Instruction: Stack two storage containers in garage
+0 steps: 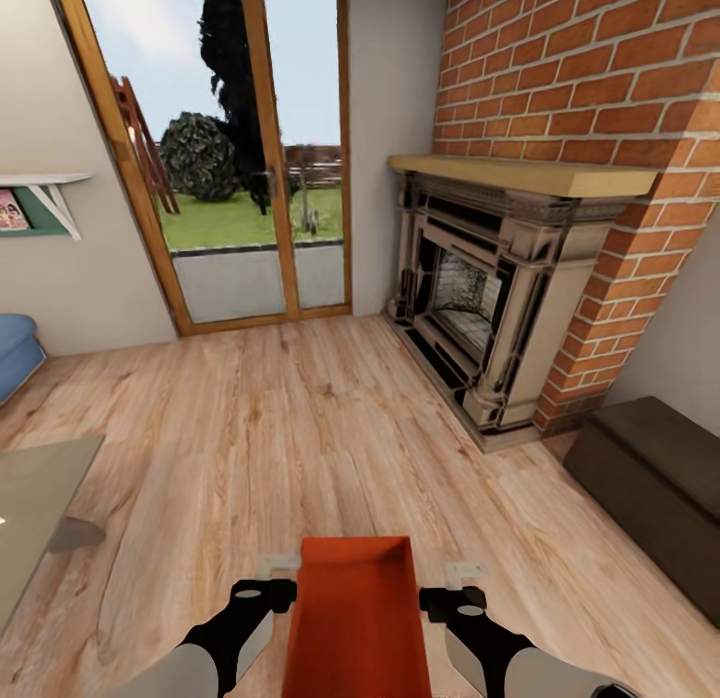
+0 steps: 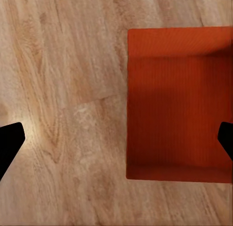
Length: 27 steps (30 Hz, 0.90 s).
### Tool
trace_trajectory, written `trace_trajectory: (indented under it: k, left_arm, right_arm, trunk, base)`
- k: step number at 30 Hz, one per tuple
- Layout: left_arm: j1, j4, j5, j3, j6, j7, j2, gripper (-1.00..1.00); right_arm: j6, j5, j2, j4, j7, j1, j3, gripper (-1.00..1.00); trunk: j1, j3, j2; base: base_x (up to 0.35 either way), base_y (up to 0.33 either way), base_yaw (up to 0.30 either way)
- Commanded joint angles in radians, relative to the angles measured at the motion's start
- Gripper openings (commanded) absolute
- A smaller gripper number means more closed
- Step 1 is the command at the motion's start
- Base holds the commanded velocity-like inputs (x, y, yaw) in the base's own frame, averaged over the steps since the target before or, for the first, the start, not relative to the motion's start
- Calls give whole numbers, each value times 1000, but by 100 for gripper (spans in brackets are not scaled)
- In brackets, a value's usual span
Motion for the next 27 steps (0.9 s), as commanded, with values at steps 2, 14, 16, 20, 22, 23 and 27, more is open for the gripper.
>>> trace_trajectory:
  k: [2, 14, 16, 20, 22, 23, 27]
  left_arm:
    - [0, -2, -5, 2, 7, 3, 0, 100]
    - [0, -2, -5, 2, 7, 3, 0, 100]
    - [0, -2, -5, 2, 7, 3, 1, 100]
    - [0, -2, -5, 2, 7, 3, 1, 100]
    - [0, -2, -5, 2, 7, 3, 1, 100]
    - [0, -2, -5, 2, 7, 3, 1, 100]
    - [0, -2, -5, 2, 7, 3, 1, 100]
  right_arm:
    - [-4, -11, 1, 1, -3, -1, 8, 100]
    - [-6, -8, 5, -1, -23, -1, 11, 100]
    - [-7, -8, 3, -1, -24, -1, 11, 100]
    - [-8, -9, 1, -1, -24, -1, 10, 100]
    - [-8, -10, 1, 0, -23, -1, 10, 100]
    - [-13, -11, -1, 1, -23, -1, 10, 100]
    - [-25, -56, -4, 1, -23, -1, 11, 100]
  trunk:
    - [0, -3, -1]
    - [0, -13, -1]
    - [0, -15, -1]
    - [0, -21, -1]
    - [0, -24, -1]
    - [0, -26, -1]
    - [0, -32, -1]
  base:
    - [0, 0, -194]
    - [0, 0, 7]
    - [0, 0, 144]
    - [0, 0, 141]
    - [0, 0, 123]
    - [0, 0, 88]
    - [0, 0, 77]
